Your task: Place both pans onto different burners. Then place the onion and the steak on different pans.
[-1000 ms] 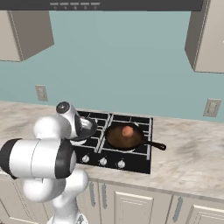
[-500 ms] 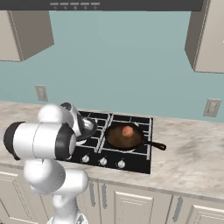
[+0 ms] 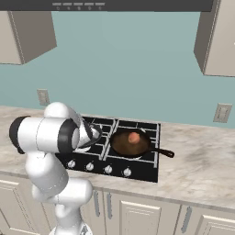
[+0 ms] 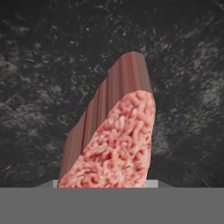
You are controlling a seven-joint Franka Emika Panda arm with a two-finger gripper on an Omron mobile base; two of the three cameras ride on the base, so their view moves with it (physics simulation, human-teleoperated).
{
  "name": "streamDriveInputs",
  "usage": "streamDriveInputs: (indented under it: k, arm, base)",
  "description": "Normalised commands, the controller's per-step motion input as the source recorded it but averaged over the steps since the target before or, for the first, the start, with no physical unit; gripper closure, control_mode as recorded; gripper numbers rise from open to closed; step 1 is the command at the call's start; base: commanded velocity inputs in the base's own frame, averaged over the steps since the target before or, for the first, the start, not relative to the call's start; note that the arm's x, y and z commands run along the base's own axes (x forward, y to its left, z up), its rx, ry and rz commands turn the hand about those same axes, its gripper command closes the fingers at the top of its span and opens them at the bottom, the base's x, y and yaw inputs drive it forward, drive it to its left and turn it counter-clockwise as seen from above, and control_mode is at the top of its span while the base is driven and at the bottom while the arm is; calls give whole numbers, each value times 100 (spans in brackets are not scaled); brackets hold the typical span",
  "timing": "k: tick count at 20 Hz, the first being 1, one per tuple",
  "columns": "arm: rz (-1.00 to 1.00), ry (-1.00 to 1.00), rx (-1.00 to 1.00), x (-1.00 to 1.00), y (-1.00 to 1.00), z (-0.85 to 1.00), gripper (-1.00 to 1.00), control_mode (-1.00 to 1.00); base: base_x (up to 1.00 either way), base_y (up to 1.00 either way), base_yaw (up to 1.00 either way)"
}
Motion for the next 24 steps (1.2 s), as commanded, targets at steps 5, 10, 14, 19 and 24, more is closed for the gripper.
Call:
streamDriveInputs:
  k: [5,10,14,19,24]
  arm:
    - [-6,0,1,18,3,-16,100,-100]
    - [-7,0,4,19,2,-15,100,-100]
    - [-7,0,7,13,0,-25,100,-100]
    - [-6,0,7,14,0,-23,100,-100]
    - [-6,0,4,12,0,-20,100,-100]
  base:
    - [0,0,0]
    - [0,0,0]
    - [0,0,0]
    - [0,0,0]
    - [0,0,0]
